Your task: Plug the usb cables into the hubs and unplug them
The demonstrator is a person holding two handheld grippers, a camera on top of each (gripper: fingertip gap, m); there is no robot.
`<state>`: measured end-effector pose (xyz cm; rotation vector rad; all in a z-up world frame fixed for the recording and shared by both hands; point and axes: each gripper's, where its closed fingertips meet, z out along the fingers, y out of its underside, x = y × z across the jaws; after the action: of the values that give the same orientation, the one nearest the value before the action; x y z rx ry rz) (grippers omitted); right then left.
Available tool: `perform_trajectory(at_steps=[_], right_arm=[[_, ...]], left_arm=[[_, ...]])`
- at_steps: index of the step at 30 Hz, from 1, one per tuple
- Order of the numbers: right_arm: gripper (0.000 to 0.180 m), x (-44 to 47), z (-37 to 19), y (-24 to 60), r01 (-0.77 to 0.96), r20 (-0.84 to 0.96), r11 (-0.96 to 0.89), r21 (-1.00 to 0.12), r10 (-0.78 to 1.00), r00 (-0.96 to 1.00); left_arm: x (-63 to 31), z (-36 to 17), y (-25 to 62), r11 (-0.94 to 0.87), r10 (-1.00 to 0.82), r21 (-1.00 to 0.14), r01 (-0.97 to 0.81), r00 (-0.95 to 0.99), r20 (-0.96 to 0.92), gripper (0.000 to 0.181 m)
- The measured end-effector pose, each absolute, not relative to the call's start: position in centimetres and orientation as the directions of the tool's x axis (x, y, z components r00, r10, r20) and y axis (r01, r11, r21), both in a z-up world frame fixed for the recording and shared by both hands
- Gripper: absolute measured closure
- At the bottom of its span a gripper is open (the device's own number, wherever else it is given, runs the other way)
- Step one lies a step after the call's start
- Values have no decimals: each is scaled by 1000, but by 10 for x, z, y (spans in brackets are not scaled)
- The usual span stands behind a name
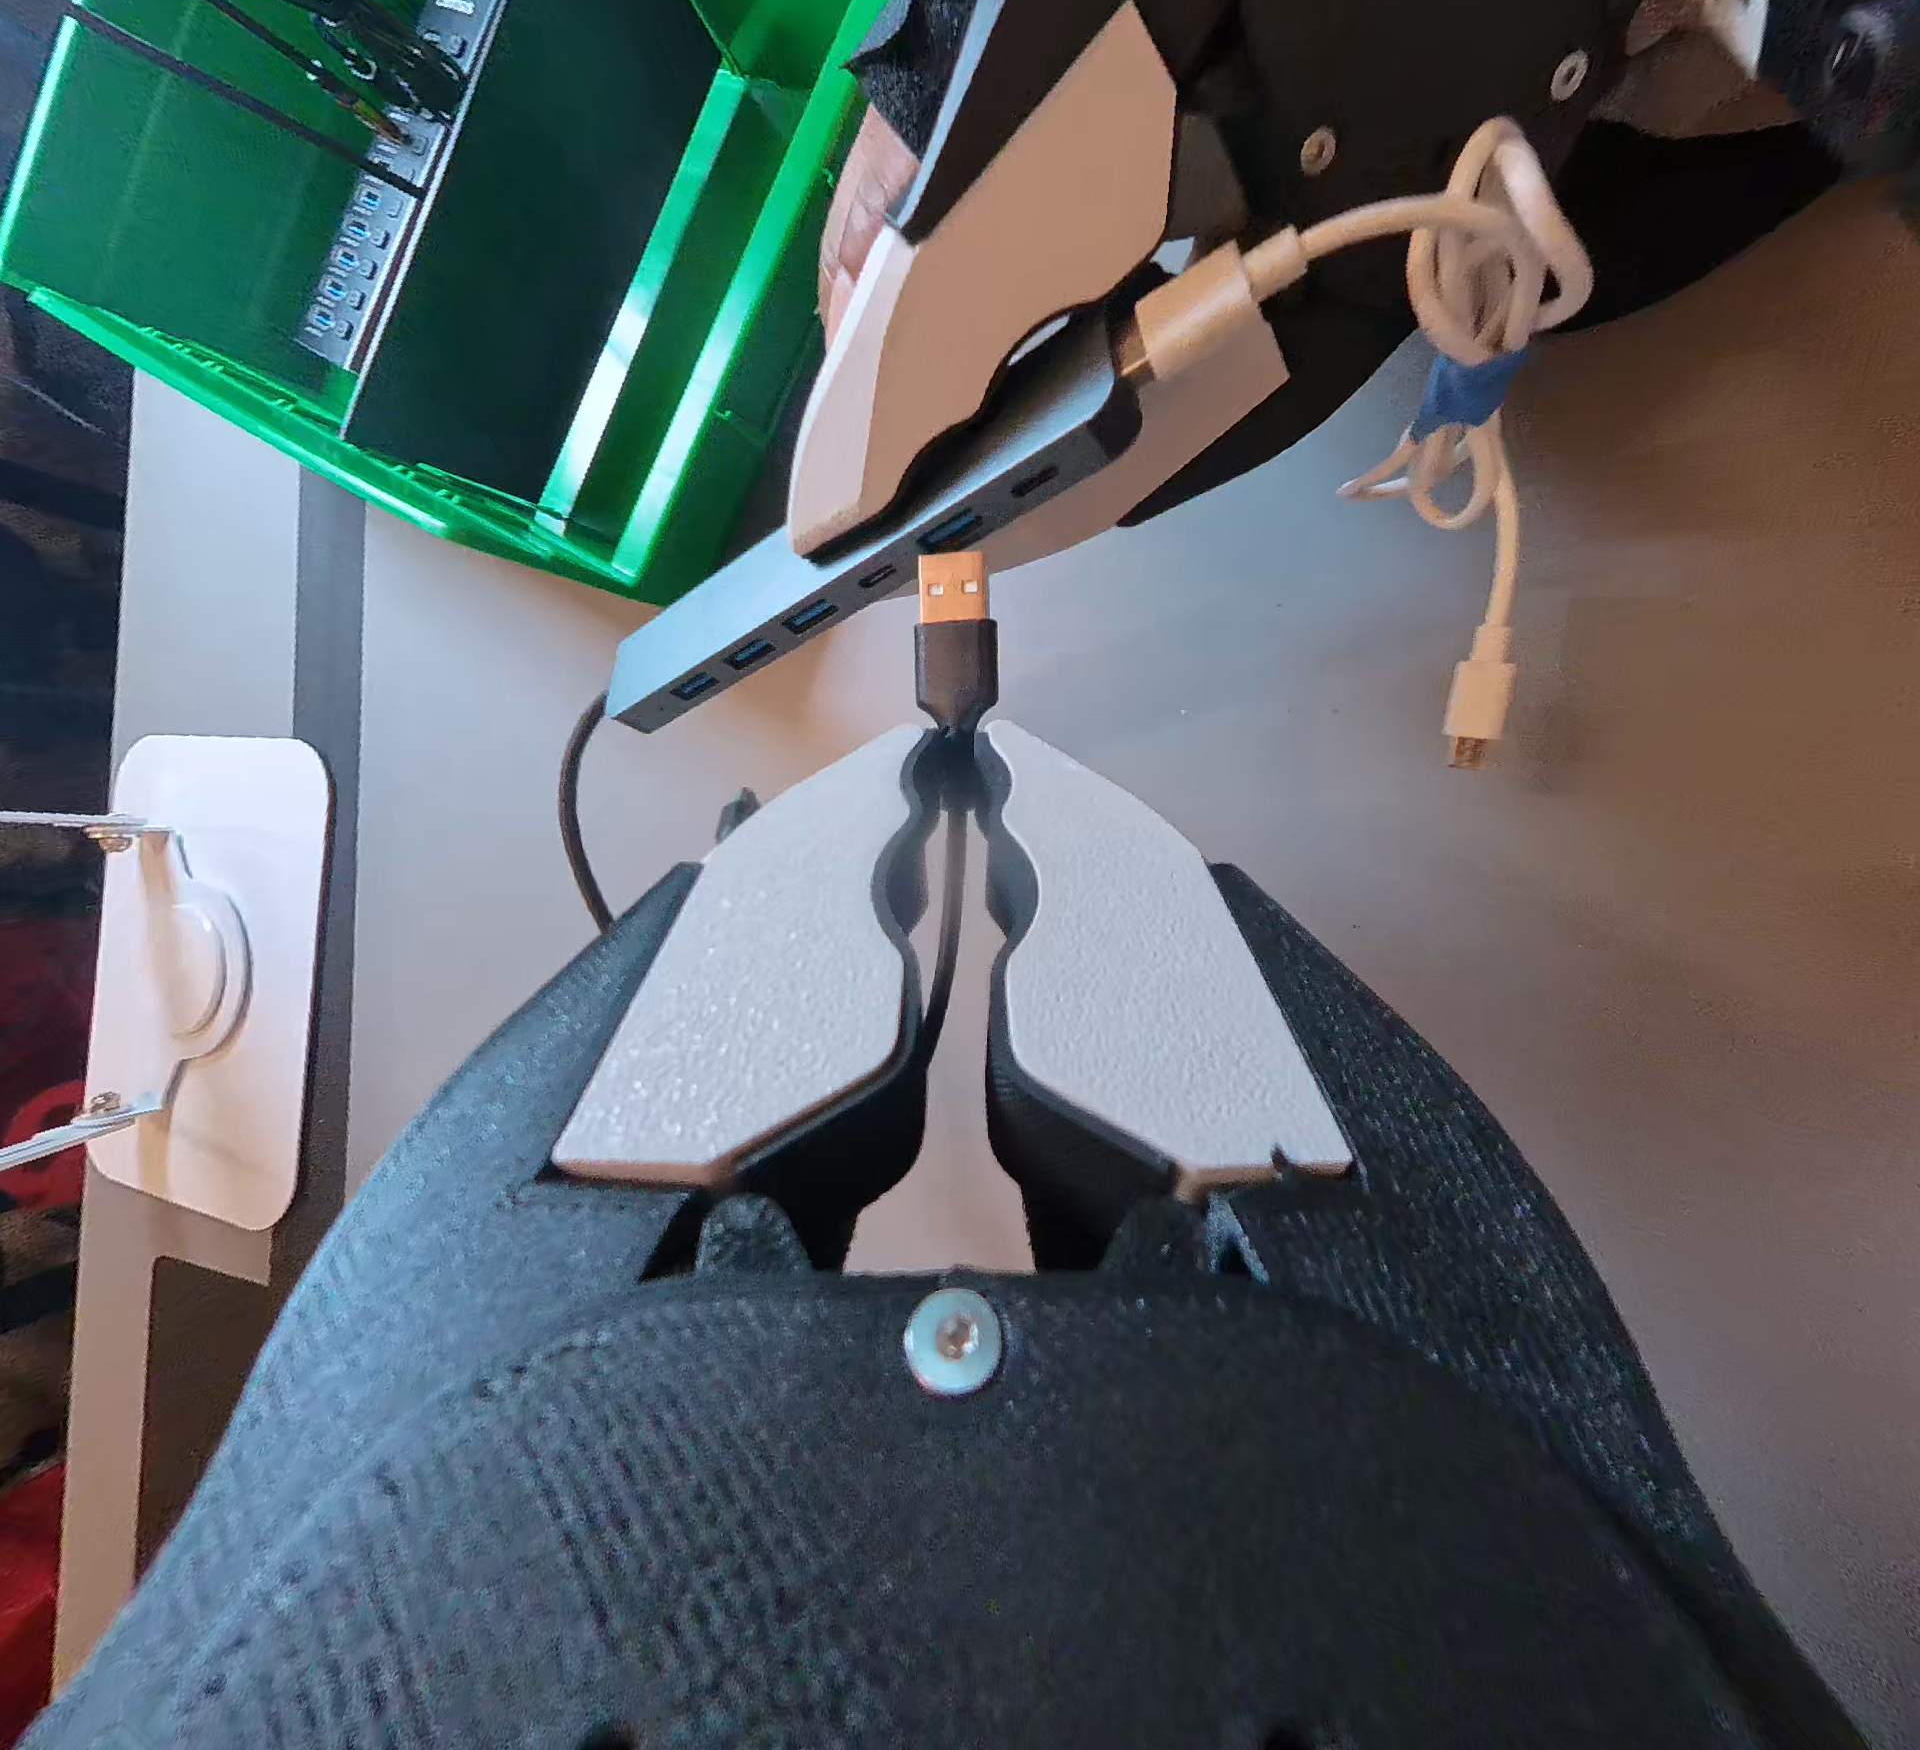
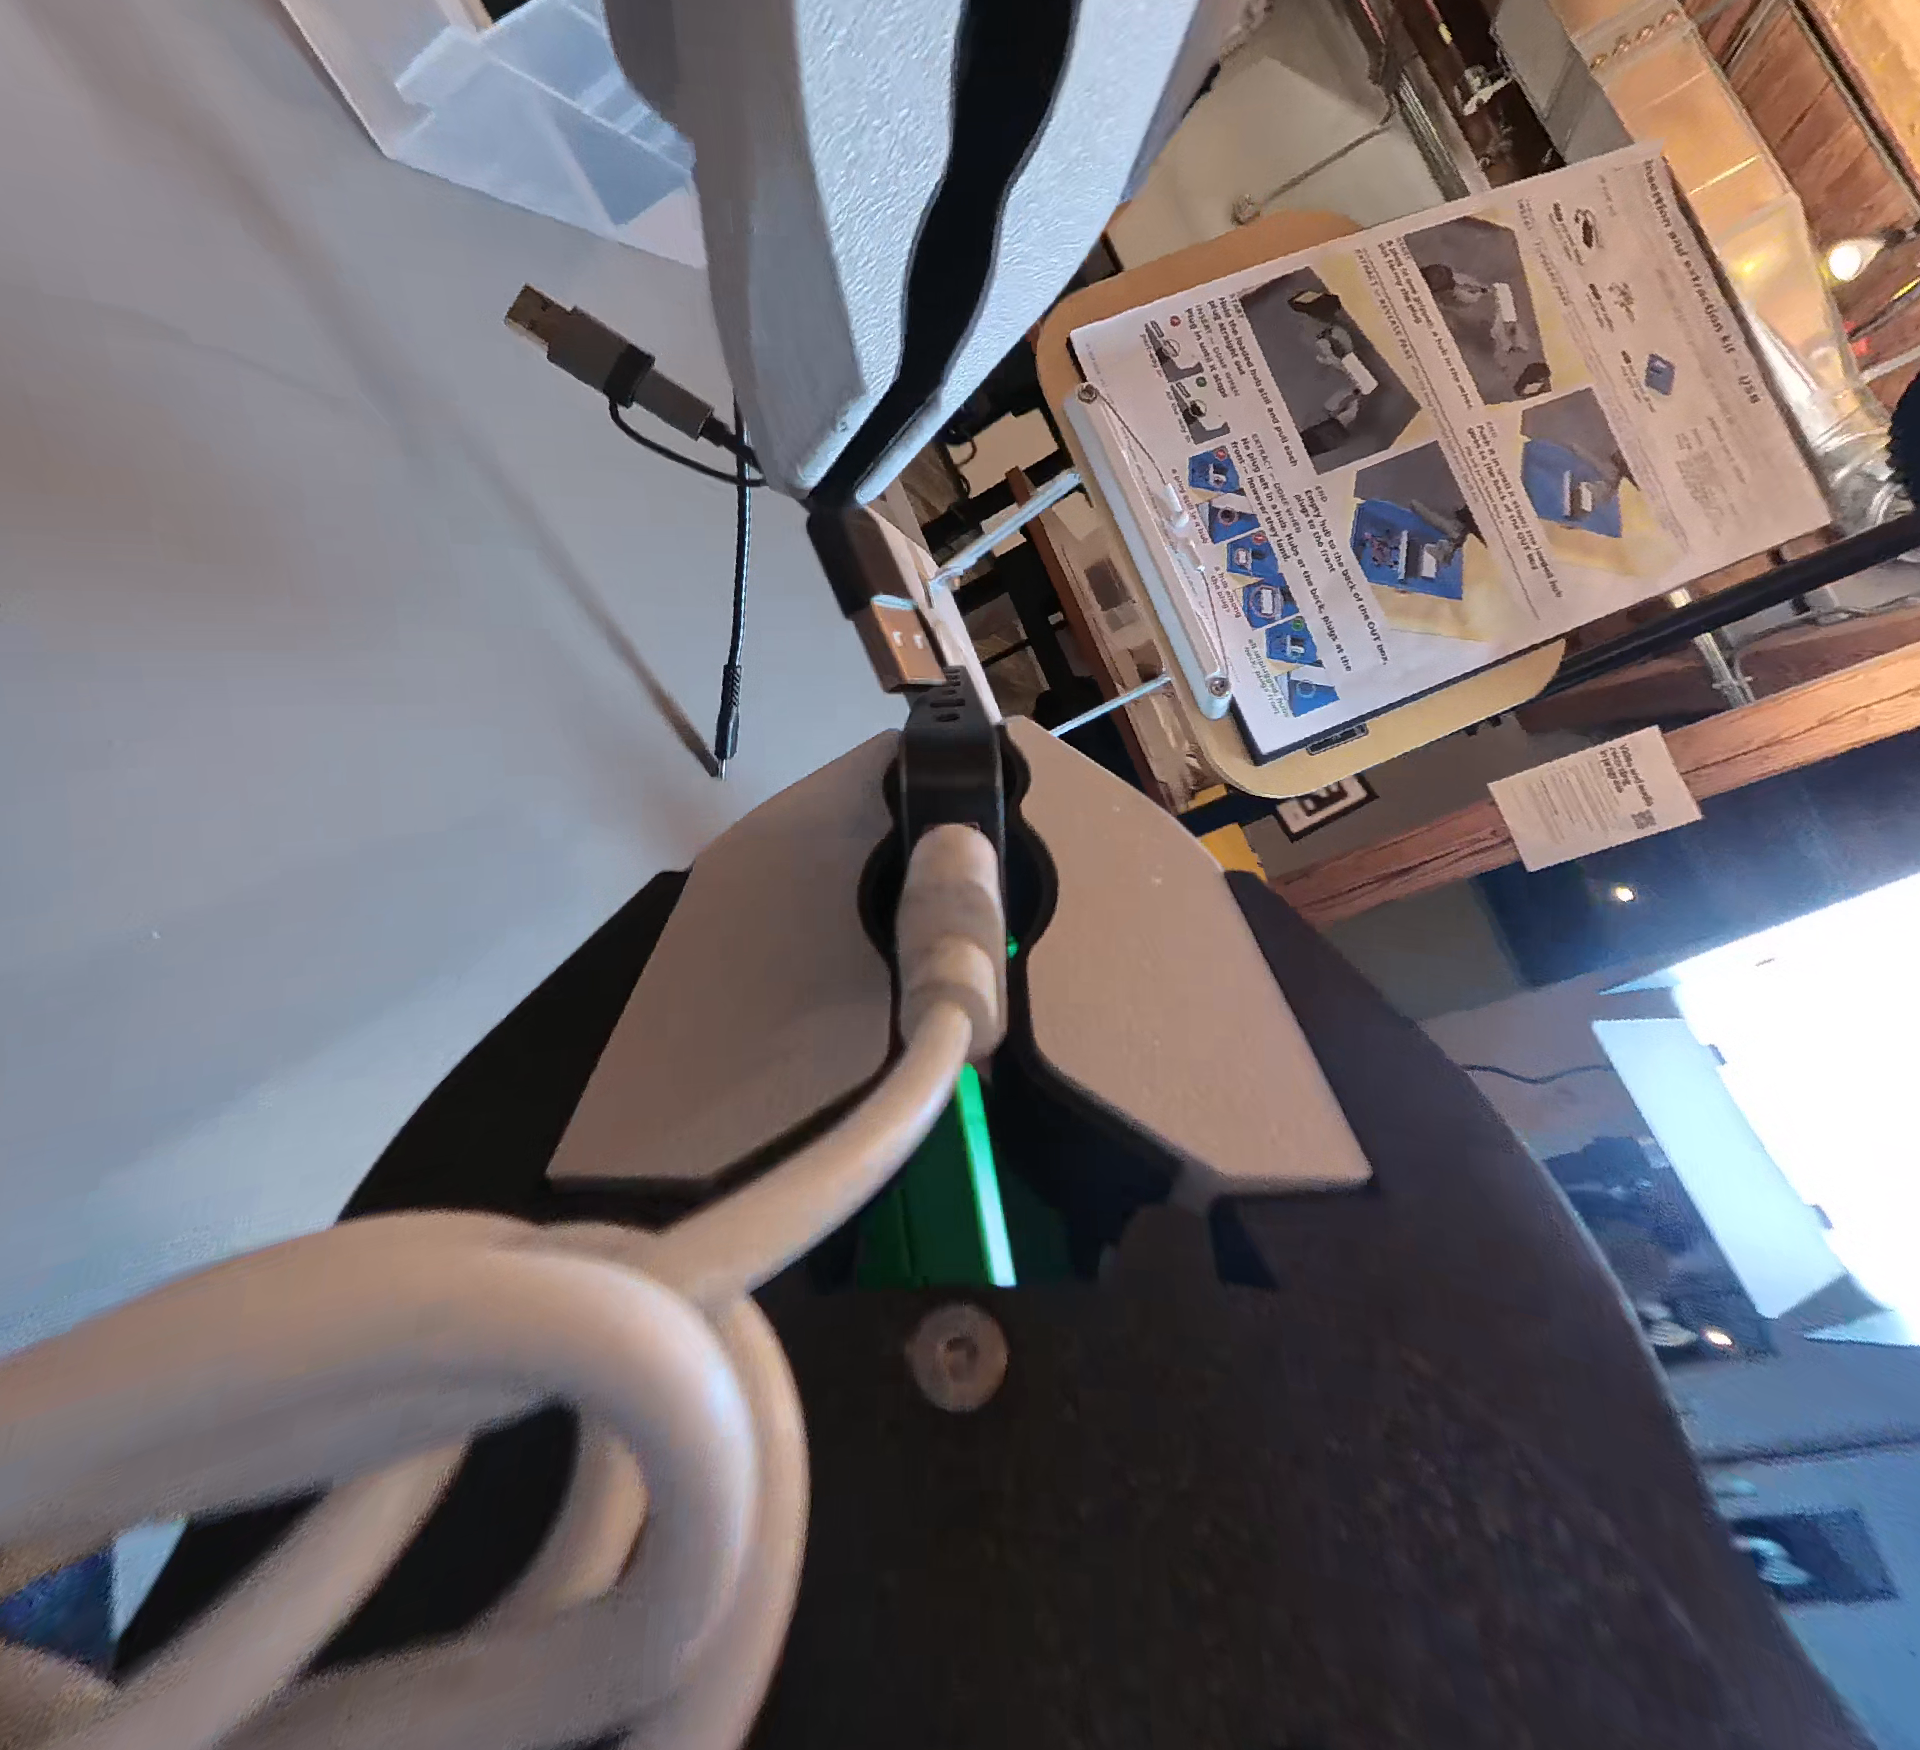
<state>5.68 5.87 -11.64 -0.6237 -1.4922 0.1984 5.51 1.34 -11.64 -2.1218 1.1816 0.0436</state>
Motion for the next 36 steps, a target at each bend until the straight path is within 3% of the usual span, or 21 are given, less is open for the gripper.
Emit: perform_trajectory(at_steps=[9, 15, 20, 25, 36], right_arm=[[167, 49, -131, 56, 370, 973, 901, -224, 228, 36], [167, 45, -140, 56, 401, 986, 903, -153, 169, -5], [166, 42, -148, 58, 438, 990, 893, -108, 138, -35], [167, 44, -150, 58, 425, 988, 898, -111, 145, -48], [168, 41, -151, 50, 396, 982, 906, -146, 180, -49]], left_arm=[[50, -134, 5, -460, -742, -522, -719, 634, -219, 174], [47, -145, 5, -509, -741, -515, -689, 656, -145, 174], [45, -156, 4, -562, -737, -511, -651, 674, -49, 175], [49, -148, 3, -586, -733, -579, -567, 675, 82, 175], [45, -155, 0, -559, -748, -507, -656, 663, -33, 175]])
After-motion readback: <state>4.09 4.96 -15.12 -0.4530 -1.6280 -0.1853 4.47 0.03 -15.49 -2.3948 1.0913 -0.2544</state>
